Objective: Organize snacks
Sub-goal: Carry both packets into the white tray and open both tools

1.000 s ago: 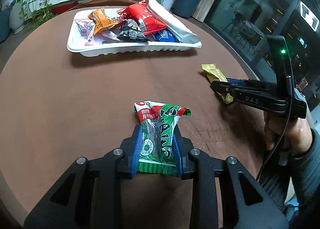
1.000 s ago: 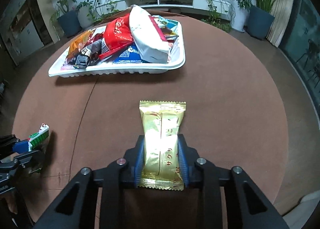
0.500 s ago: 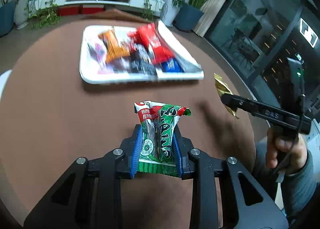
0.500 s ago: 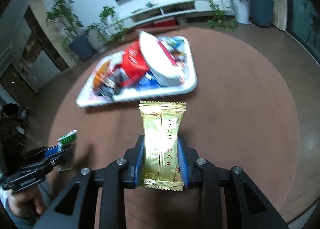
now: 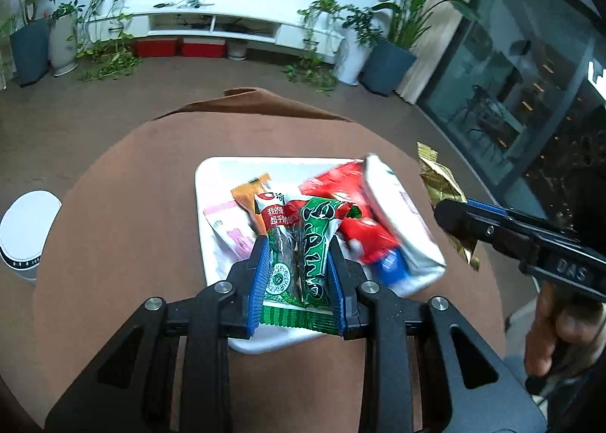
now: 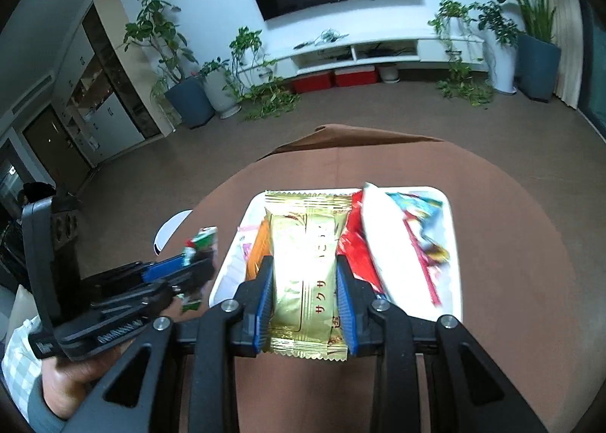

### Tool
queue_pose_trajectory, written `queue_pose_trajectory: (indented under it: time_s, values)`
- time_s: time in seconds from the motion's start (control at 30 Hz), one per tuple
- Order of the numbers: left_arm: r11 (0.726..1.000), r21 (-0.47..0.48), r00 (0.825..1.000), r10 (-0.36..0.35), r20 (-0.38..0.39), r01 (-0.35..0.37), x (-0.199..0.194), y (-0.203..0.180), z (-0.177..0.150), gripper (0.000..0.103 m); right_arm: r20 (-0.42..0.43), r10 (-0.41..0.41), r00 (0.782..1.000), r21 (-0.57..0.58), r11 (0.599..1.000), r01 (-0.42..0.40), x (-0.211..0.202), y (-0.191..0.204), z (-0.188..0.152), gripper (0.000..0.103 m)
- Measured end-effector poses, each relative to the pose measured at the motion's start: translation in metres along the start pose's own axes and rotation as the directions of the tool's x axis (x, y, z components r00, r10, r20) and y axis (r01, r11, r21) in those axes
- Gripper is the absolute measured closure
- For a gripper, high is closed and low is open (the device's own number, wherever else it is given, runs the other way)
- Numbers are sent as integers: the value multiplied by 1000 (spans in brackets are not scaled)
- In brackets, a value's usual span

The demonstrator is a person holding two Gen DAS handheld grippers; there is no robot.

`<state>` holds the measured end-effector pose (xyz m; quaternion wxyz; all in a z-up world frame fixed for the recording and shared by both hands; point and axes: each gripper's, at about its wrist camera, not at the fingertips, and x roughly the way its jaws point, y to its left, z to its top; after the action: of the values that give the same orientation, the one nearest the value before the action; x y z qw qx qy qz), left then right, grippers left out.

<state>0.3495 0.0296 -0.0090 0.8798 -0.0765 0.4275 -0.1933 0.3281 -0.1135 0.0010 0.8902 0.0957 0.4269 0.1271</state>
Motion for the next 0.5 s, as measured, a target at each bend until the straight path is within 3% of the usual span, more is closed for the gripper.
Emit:
queue_pose_trajectory:
  time_s: [0.23, 0.5]
  values:
    - [1000, -9, 999, 7, -50, -8, 41, 18, 2, 76, -89, -39, 995, -31, 999, 37, 62, 9, 19, 70]
    - [1000, -19, 998, 15, -64, -16, 63, 27, -4, 75, -134, -72, 988, -64, 996, 64, 97, 12, 18, 70]
